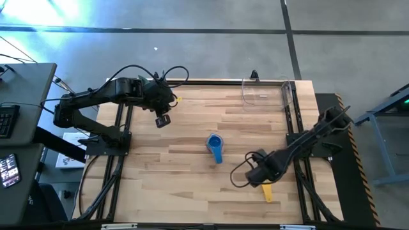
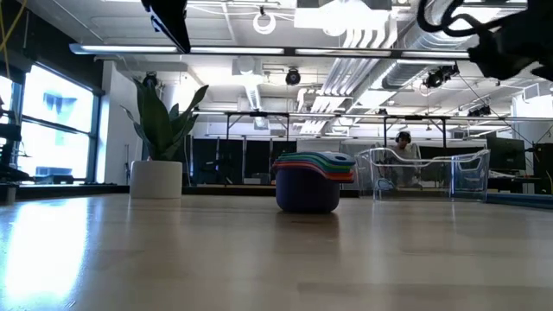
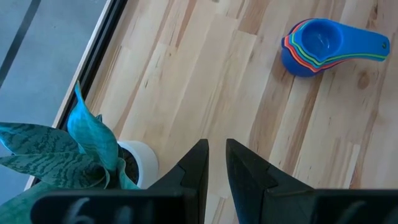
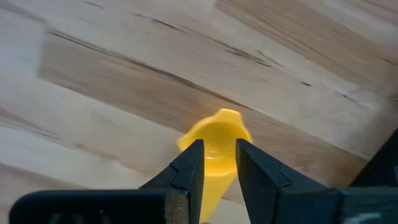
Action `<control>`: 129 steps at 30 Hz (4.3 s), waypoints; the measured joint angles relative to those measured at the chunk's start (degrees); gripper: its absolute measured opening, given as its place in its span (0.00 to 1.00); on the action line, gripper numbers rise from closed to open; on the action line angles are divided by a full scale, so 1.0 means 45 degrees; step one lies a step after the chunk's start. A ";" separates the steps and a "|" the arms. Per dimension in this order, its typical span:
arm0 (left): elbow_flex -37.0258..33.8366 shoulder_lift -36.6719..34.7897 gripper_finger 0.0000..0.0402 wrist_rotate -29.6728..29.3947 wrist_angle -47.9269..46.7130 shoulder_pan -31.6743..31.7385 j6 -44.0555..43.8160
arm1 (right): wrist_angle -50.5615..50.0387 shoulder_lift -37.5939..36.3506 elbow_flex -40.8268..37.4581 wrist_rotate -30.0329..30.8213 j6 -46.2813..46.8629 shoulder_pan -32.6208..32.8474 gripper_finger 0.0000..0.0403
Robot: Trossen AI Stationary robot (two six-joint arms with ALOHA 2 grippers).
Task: Nest measuring cups in basket
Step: Stack the yellow measuring cup on top of the blue measuring cup
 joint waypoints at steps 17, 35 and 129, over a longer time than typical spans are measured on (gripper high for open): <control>0.0000 0.0000 0.12 0.0000 0.0004 0.0000 -0.0670 | 0.1095 0.0003 -0.1868 -0.0763 0.0325 0.0592 0.26; 0.0000 0.0000 0.12 -0.0002 0.0005 -0.0003 -0.0670 | 0.2998 0.0003 -0.3020 -0.1331 0.0334 0.0543 0.02; 0.0000 0.0000 0.12 0.0620 -0.0015 -0.0005 -0.0525 | 0.2279 0.3869 0.5150 -0.1384 -1.1735 -0.8792 0.17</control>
